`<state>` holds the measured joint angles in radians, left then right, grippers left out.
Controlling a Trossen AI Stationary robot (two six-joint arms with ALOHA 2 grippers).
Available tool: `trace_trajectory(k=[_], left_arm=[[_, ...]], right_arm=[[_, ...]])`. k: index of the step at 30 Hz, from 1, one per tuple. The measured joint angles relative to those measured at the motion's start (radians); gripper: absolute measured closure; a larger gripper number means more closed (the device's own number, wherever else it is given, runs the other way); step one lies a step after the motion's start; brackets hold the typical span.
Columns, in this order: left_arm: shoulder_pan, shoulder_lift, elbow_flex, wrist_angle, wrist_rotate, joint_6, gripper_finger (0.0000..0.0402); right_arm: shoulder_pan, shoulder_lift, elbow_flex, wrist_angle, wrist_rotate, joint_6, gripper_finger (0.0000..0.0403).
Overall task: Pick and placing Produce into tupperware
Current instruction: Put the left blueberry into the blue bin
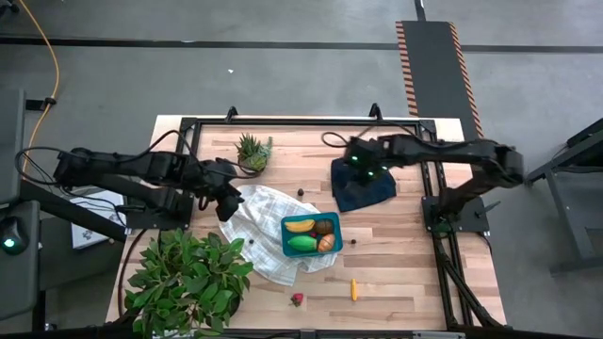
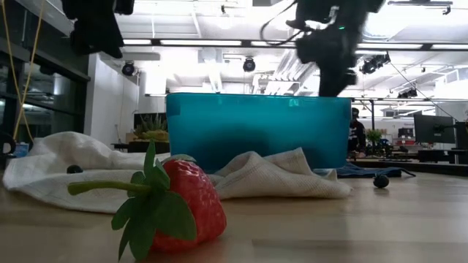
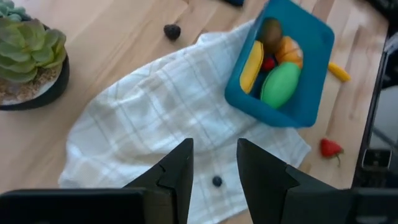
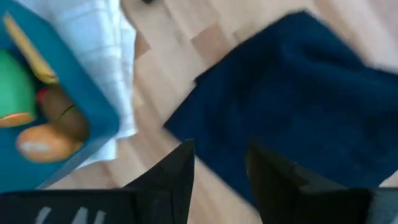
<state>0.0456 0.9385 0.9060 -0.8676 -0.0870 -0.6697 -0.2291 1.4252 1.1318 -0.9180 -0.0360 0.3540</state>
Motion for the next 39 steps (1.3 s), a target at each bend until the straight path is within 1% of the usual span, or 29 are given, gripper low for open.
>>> trace_trajectory(k=[3,6,8,14,16,20,28,33,39], left_arm=[[0.0,-0.034,-0.056,0.062,-0.025,-0.019,0.0291],[0.0,-0.075,-0.113,0.121,-0.025,-0.041,0.0291],[0.0,-0.101,-0.148,0.151,-0.005,-0.056,0.0291],[0.0,-0.165,-0.226,0.156,0.086,-0.058,0.0291],[-0.012,-0.17,-0.245,0.156,0.118,-0.024,0.0291],[-0.064,-0.163,-0.274,0.162,0.132,0.078,0.0291],[-0.174,-0.155,-0.309,0.158,0.122,0.251,0.0291],[-0.209,-0.152,-0.312,0.164,0.092,0.344,0.0291],[-0.23,-0.126,-0.313,0.19,0.091,0.42,0.0291]], right_arm=[[0.001,-0.087,-0.078,0.02,-0.025,0.044,0.0269],[0.0,-0.156,-0.121,0.019,-0.02,0.07,0.0269],[0.0,-0.191,-0.141,0.02,-0.011,0.093,0.0269],[0.001,-0.259,-0.156,0.021,0.009,0.146,0.0269],[0.001,-0.274,-0.156,0.019,0.03,0.172,0.0269],[0.001,-0.289,-0.156,0.018,0.067,0.24,0.0269],[0.001,-0.289,-0.156,0.017,0.1,0.333,0.0269],[0.001,-0.289,-0.156,0.017,0.112,0.355,0.0269],[0.024,-0.288,-0.156,0.018,0.186,0.4,0.0269]])
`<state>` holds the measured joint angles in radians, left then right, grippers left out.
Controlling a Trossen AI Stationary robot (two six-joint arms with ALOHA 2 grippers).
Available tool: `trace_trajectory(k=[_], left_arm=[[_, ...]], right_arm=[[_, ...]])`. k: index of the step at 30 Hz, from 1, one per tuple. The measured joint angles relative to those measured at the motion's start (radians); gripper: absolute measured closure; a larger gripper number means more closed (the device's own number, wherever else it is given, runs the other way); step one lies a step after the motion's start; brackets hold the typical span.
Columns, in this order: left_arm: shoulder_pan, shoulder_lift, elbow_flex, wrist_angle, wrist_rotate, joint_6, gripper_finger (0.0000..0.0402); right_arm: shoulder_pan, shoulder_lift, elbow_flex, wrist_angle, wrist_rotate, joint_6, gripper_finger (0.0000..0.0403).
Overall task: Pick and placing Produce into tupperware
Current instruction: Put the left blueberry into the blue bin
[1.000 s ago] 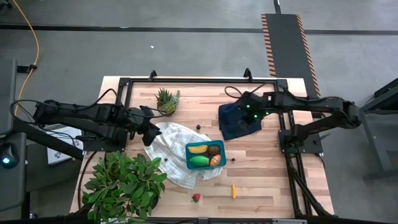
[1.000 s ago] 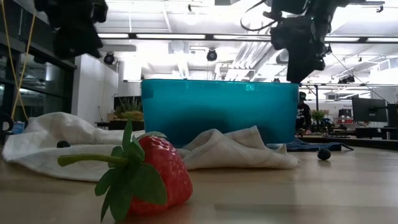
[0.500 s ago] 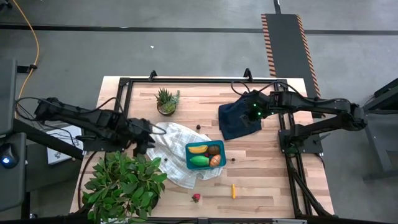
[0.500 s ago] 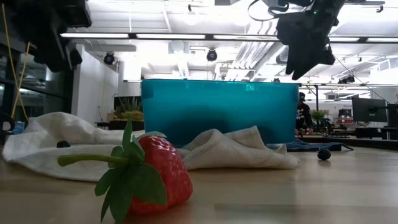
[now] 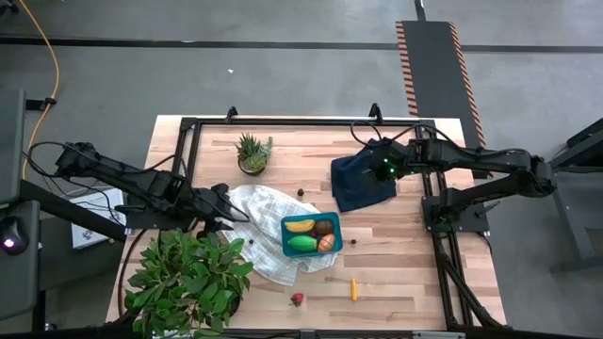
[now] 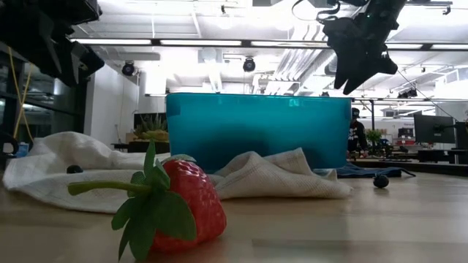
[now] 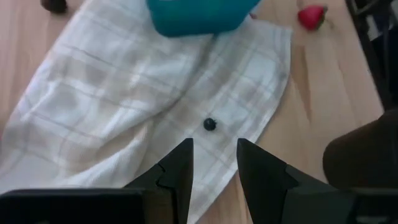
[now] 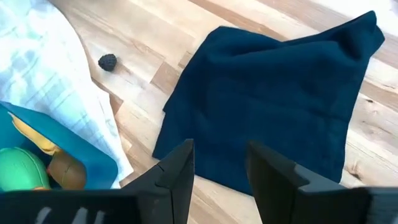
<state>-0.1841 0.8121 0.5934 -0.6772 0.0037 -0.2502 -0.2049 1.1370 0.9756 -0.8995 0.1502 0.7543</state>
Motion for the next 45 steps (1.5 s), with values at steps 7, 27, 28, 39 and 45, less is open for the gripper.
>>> trace_trajectory(k=[7,27,28,39,45], left_arm=[[0.0,0.078,0.0,0.07,0.014,0.009,0.0291],[0.0,0.329,0.001,0.211,0.055,0.102,0.0291],[0.0,0.336,0.001,0.212,0.056,0.107,0.0291],[0.0,0.399,0.003,0.274,0.064,0.115,0.0291],[0.0,0.425,0.0,0.26,0.068,0.132,0.0291]], right_arm=[[0.065,0.0,0.0,0.003,0.066,0.058,0.0269],[0.195,0.001,0.0,-0.008,0.165,0.15,0.0269],[0.195,0.001,0.0,-0.008,0.165,0.154,0.0269],[0.195,0.001,0.0,-0.037,0.176,0.147,0.0269],[0.195,0.0,0.0,-0.046,0.177,0.139,0.0269]])
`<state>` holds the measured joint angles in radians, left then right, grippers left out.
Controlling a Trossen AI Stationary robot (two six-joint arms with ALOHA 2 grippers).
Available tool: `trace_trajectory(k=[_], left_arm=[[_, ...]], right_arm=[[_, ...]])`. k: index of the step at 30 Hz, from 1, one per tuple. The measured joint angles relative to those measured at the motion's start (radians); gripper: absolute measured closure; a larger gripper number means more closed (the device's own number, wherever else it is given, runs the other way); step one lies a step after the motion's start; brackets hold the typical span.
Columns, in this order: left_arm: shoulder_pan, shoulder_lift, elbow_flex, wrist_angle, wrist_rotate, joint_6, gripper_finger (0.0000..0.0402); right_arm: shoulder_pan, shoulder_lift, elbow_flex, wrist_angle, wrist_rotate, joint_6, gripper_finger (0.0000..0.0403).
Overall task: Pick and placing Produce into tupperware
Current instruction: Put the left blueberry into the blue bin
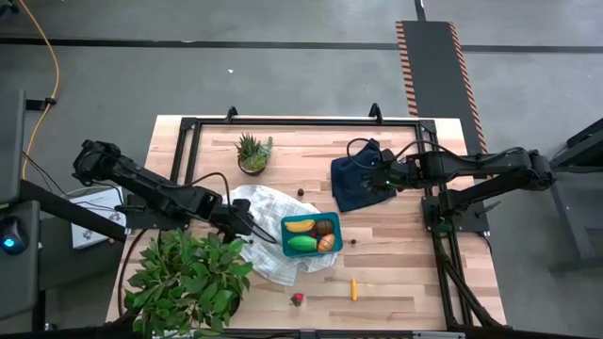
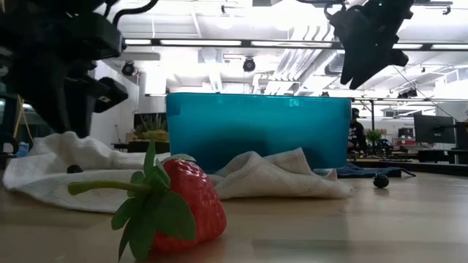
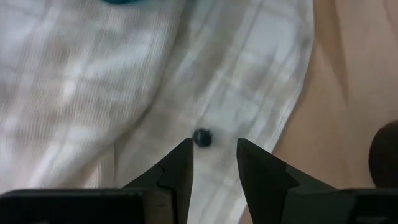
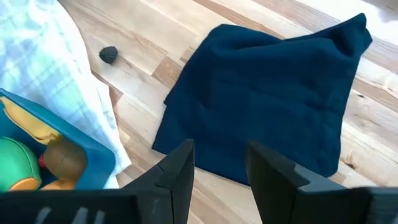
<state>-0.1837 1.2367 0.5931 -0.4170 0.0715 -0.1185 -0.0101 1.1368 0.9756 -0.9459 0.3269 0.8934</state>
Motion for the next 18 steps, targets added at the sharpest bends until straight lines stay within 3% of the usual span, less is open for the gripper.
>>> trace_trajectory(k=[18], left_arm=[[0.0,0.032,0.0,0.034,0.005,0.04,0.0291]], right_arm=[[0.0,0.001,0.0,-0.014,0.0,-0.012,0.0269]])
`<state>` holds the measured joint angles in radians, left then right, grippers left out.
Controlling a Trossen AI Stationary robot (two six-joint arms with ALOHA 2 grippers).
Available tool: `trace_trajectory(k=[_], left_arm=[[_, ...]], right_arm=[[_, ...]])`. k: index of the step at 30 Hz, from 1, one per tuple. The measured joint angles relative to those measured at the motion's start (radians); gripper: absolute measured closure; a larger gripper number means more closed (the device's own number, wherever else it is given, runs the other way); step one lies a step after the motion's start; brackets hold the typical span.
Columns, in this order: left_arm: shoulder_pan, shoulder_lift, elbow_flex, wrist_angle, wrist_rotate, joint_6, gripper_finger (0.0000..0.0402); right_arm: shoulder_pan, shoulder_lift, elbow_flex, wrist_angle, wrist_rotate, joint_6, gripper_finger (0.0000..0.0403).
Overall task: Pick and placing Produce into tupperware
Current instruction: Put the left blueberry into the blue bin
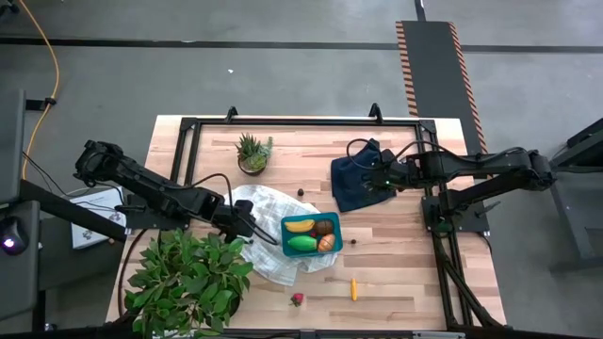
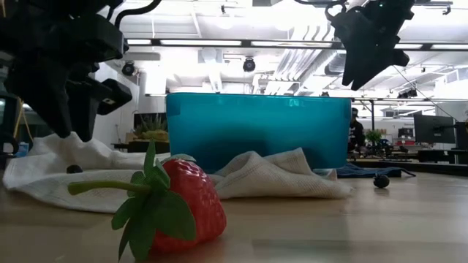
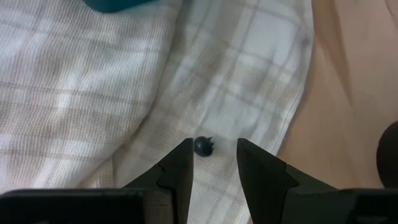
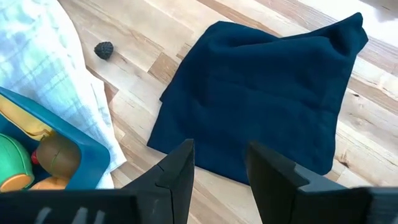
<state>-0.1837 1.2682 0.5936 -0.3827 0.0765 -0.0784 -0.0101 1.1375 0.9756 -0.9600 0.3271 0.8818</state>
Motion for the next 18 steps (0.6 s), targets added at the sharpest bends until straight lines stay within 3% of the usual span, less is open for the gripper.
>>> trace_trajectory(k=[18], left_arm=[[0.0,0.029,0.002,0.026,0.002,0.056,0.0291]], right_arm=[[0.0,0.0,0.0,0.0,0.003,0.0,0.0269]])
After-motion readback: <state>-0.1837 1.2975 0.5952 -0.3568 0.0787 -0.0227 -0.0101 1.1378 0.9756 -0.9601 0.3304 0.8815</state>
